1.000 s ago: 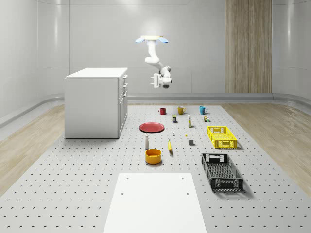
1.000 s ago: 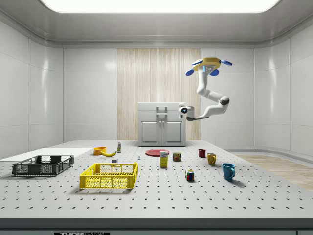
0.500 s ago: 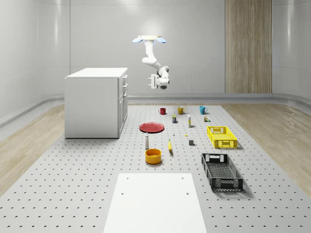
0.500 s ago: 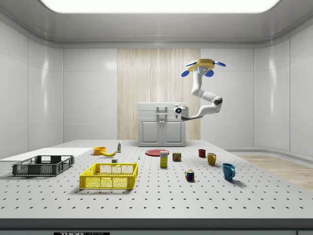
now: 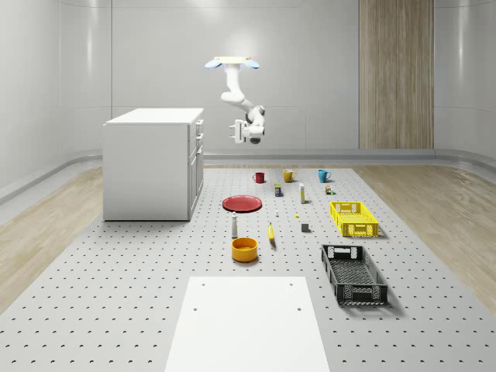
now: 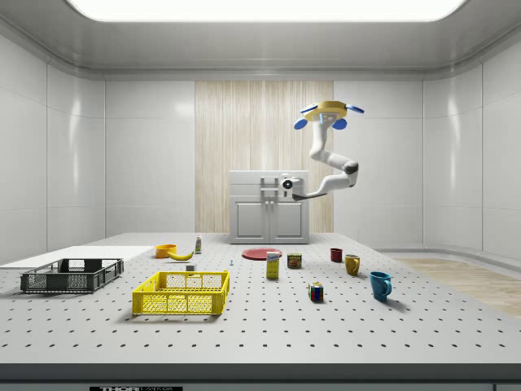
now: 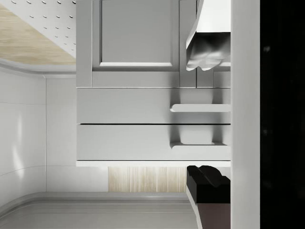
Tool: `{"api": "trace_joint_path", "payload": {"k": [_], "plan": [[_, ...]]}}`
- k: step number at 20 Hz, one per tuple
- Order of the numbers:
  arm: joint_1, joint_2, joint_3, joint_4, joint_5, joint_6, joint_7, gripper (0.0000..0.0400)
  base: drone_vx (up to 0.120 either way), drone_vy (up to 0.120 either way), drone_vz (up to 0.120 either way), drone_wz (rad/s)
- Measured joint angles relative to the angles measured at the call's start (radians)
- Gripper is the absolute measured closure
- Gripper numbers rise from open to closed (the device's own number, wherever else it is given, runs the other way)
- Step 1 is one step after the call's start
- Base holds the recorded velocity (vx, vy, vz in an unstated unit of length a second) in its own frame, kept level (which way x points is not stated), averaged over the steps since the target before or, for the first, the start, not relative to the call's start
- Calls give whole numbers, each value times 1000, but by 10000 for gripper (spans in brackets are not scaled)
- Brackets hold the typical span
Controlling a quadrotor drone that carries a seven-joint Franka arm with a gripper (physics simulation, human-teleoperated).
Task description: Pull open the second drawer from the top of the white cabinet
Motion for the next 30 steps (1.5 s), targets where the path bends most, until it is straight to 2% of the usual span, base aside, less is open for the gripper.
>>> {"api": "trace_joint_path", "payload": {"k": [7, 12, 21, 30], "plan": [[10, -11, -3, -1, -9, 9, 8, 100, 120, -91, 0, 0], [17, -18, 8, -14, -5, 29, 10, 100, 8, -8, 0, 0], [38, -18, 77, -73, 54, 121, -5, 100, 0, 0, 0, 0], [69, -1, 155, -121, 133, 216, -31, 100, 0, 0, 0, 0]]}}
